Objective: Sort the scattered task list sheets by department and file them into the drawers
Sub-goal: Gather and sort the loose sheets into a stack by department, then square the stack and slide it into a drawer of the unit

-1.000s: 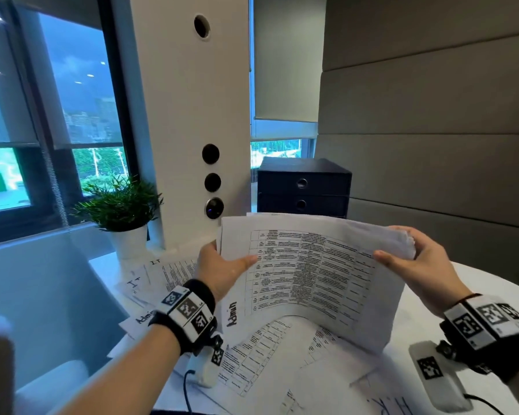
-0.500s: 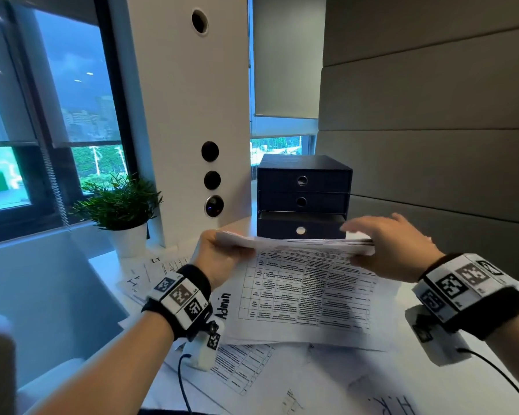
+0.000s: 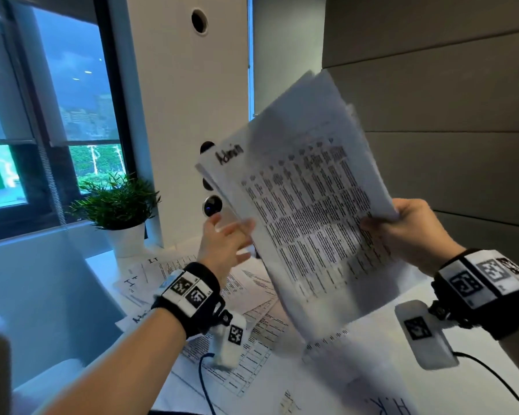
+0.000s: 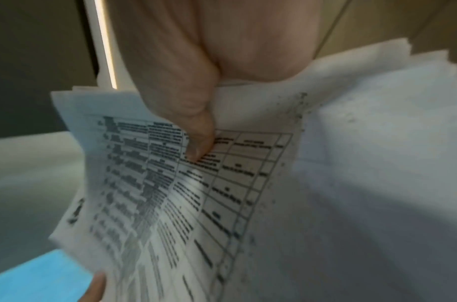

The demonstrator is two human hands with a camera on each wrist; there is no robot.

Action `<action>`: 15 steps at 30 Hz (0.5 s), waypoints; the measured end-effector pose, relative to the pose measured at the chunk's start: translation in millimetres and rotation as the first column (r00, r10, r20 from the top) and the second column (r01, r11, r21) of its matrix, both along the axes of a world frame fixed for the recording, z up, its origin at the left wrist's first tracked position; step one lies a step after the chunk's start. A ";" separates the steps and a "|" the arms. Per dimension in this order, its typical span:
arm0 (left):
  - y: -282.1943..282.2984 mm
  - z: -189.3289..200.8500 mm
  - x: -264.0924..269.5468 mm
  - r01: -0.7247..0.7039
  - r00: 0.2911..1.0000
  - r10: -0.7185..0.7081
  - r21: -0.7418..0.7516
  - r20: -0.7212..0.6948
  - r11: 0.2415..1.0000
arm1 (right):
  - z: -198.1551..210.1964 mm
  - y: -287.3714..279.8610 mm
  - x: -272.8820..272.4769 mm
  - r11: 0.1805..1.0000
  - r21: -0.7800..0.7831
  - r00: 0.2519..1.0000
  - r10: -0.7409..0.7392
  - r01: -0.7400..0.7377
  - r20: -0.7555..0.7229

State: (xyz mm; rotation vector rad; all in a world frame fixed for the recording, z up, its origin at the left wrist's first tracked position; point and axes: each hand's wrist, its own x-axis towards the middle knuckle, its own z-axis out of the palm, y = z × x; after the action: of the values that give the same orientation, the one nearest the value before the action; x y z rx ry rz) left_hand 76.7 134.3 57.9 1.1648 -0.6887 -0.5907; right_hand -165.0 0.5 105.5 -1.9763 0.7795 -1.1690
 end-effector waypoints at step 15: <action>-11.2 -45.7 -43.6 -0.012 0.854 -0.263 0.523 0.450 0.853 | -93.4 -4.7 8.0 0.960 0.239 0.893 0.233 -0.147 -0.385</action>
State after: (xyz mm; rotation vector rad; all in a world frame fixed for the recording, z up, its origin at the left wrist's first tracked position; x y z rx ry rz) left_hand 33.1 123.2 12.2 1.8225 -1.1145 -0.6022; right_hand -157.0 -4.1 12.1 -2.0919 0.8508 -0.5361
